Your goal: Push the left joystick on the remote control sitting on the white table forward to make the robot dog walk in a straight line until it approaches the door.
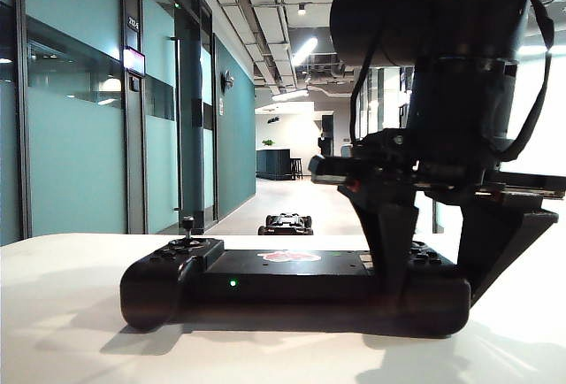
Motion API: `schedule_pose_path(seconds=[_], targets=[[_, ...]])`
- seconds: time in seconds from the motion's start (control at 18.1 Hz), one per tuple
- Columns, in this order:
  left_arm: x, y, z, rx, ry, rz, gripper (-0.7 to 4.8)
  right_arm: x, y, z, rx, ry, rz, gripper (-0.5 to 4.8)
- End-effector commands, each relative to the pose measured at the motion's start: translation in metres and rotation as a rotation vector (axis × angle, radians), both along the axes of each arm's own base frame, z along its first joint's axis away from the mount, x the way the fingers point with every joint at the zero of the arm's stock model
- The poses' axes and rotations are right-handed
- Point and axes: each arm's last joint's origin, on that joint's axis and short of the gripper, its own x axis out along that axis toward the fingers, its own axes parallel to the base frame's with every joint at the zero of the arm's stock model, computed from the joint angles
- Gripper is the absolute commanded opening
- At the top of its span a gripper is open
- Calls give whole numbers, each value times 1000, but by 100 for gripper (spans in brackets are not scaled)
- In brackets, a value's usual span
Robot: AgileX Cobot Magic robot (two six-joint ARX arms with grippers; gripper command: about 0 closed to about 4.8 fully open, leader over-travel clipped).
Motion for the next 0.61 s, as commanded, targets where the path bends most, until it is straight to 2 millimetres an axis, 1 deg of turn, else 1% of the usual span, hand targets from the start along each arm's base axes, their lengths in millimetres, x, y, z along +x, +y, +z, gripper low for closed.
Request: schedule_pose_path(seconds=[0.06,0.33,0.39,0.44,0.5,0.61], targets=[[0,0,3,-9,-14,-10,-5,1,2,2,17,-22,3,301],[0,0,3,-9,-14,-10,-5,2,2,2,24,-30,3,301],[0,0,3,-7,-17,-13,-5,2,2,2,24,-30,3,286],[0,0,3,-5,-21,-16,-5,2,2,2,24,-30,3,247],[0,0,3,0,-29,-22,-5,2,2,2,24,-30,3,238],[0,0,3,9,-43,-33,-5,2,2,2,24,-30,3,237]])
